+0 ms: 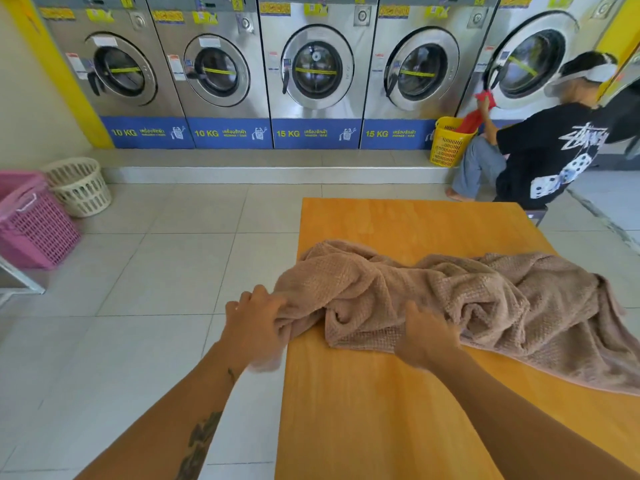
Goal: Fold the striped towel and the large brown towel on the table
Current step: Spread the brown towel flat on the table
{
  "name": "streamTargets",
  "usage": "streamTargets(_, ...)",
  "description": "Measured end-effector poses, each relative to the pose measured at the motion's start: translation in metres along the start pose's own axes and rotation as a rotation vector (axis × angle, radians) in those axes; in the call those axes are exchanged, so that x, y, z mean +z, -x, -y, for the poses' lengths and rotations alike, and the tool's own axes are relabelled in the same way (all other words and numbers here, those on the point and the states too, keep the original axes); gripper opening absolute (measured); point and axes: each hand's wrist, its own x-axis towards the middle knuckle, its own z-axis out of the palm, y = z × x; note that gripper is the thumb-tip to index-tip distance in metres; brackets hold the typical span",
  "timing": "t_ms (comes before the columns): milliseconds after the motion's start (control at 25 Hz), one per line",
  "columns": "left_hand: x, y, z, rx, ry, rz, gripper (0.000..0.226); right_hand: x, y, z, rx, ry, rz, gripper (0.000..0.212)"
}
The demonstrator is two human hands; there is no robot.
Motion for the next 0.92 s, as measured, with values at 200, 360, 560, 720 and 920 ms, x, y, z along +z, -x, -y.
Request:
streamTargets(200, 0.018, 0.004, -0.042, -0.001, 0.375, 0.212, 0.051, 0.018, -0.001, 0.039, -0.243, -0.444, 0.026, 0.069)
streamTargets(360, 0.026, 0.002, -0.050, -0.022, 0.460, 0.099, 0.079, 0.040, -0.006, 0.063, -0.254, -0.297, 0.051, 0.069)
streamTargets(560, 0.048, -0.022, -0.038, -0.100, 0.226, 0.020, 0.050, 0.062, 0.003, 0.078, -0.167, 0.042, -0.049, 0.041)
streamTargets(720, 0.047, -0.023, -0.038, -0.088, 0.135, -0.008, 0.033, 0.025, 0.010, 0.049, -0.327, -0.386, 0.240, 0.013)
streamTargets(920, 0.023, -0.015, -0.025, 0.036, 0.535, -0.094, 0.015, -0.053, 0.030, -0.008, -0.358, -0.671, 0.282, 0.026)
